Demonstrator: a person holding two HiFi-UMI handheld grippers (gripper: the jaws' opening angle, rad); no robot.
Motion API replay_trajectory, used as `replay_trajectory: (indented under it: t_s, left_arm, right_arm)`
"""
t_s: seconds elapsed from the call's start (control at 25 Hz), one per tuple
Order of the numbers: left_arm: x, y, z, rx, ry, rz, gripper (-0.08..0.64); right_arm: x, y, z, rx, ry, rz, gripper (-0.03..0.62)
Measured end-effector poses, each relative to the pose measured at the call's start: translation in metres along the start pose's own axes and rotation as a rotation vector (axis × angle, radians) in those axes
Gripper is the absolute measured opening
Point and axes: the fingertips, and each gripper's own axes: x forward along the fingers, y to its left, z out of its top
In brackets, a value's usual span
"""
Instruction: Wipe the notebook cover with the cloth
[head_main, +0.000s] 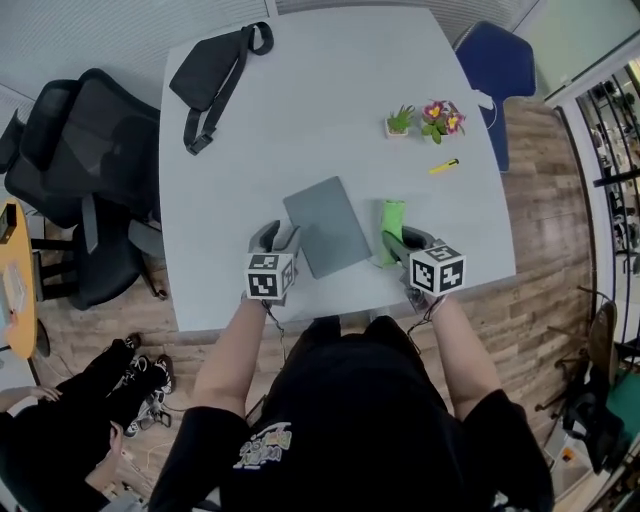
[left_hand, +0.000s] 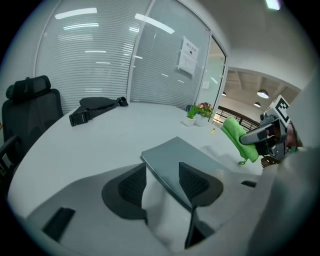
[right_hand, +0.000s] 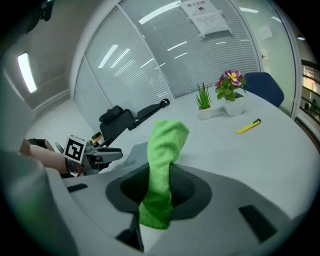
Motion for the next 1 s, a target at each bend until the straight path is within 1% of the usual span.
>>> replay_trajectory:
  t_s: [0.16, 0.28, 0.36, 0.44, 0.52, 0.56, 0.64, 0.8, 0.92, 1.0]
  left_arm:
    - [-0.030, -0.017, 0.028, -0.030, -0.109, 0.063, 0.202]
    - [-0.060, -0.035, 0.044, -0.076, -0.197, 0.123, 0.179]
    - [-0.082, -0.050, 0.049, -0.102, -0.241, 0.166, 0.144]
    - [-0.103, -0.066, 0.053, -0.105, -0.273, 0.209, 0.073]
    - [-0.124, -0.083, 0.056, -0.104, -0.307, 0.247, 0.024]
    - [-0.136, -0.092, 0.057, -0.106, -0.327, 0.262, 0.012]
    - [-0.158, -0.111, 0.060, -0.112, -0.369, 0.282, 0.006]
    - [-0.195, -0.153, 0.061, -0.109, -0.428, 0.293, 0.006]
    - [-0.219, -0.176, 0.053, -0.087, -0.443, 0.314, 0.006]
    - [-0.231, -0.187, 0.044, -0.072, -0.435, 0.327, 0.006]
  right_arm:
    - [-0.018, 0.007, 0.021, -0.084, -0.035, 0.078, 0.109]
    - [-0.035, 0.016, 0.034, -0.149, -0.064, 0.146, 0.109]
    - [-0.049, 0.022, 0.043, -0.184, -0.085, 0.189, 0.109]
    - [-0.063, 0.026, 0.050, -0.211, -0.109, 0.228, 0.109]
    - [-0.077, 0.031, 0.055, -0.234, -0.134, 0.266, 0.109]
    - [-0.084, 0.034, 0.057, -0.246, -0.146, 0.285, 0.109]
    - [-0.097, 0.041, 0.060, -0.272, -0.165, 0.322, 0.109]
    - [-0.121, 0.054, 0.061, -0.316, -0.184, 0.381, 0.109]
    - [-0.132, 0.067, 0.054, -0.339, -0.185, 0.421, 0.109]
    - [-0.136, 0.075, 0.047, -0.347, -0.181, 0.442, 0.109]
